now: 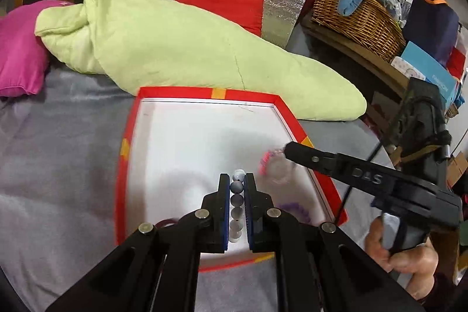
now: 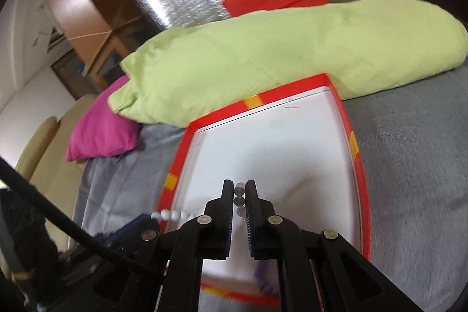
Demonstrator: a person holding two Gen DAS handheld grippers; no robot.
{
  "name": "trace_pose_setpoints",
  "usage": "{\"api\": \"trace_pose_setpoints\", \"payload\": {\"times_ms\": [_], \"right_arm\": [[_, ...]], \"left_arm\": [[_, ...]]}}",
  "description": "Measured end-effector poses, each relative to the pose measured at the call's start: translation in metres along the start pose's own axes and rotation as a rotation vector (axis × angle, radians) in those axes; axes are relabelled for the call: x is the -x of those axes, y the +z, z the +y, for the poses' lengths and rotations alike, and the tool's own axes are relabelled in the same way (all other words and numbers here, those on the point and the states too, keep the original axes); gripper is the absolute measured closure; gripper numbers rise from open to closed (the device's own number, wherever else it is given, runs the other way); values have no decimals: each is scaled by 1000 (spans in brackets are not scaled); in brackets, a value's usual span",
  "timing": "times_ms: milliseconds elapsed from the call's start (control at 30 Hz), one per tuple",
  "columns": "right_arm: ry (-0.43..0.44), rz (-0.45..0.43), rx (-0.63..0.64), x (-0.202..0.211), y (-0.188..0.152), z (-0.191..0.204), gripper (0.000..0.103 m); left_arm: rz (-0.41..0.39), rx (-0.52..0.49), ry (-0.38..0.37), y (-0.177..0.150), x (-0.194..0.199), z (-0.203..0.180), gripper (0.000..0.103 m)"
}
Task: Organize jewelry
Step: 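Drop the pink-and-white bracelet into the box with the right tool while the left drops the white pearl bracelet in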
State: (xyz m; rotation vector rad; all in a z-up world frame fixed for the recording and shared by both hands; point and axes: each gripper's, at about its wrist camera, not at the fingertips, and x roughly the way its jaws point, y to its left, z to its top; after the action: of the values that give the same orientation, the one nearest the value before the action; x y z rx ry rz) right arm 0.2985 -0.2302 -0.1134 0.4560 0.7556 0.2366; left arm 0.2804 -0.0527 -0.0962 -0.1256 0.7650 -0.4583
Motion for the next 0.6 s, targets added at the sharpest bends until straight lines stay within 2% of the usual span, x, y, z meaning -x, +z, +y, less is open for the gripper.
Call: {"api": "trace_pose_setpoints", "payload": {"times_ms": [100, 167, 233, 267, 300, 333, 400, 467, 600], "right_arm": [[-17, 8, -31, -11, 5, -10, 92], [-31, 20, -52, -15, 6, -18, 91], [-58, 28, -77, -13, 9, -28, 90], [-63, 21, -89, -9, 10, -33, 90], [-67, 11, -100, -5, 11, -36, 89], [-71, 6, -108, 0, 12, -39, 88], [-77, -10, -106, 13, 13, -42, 77], [-98, -23, -75, 26, 12, -40, 73], [-151, -24, 4, 49, 3, -32, 72]], "left_arm": [[23, -32, 67, -2, -17, -11, 93], [44, -68, 145, -6, -25, -16, 92], [63, -115, 215, -10, -30, -20, 84], [72, -126, 233, -11, -30, -20, 72], [76, -125, 243, -12, -28, -19, 58], [71, -120, 250, -12, -25, -19, 53], [40, -111, 258, -12, -15, -17, 45], [8, -106, 267, -12, -2, -16, 37], [-19, -93, 247, -18, 18, -13, 34]]}}
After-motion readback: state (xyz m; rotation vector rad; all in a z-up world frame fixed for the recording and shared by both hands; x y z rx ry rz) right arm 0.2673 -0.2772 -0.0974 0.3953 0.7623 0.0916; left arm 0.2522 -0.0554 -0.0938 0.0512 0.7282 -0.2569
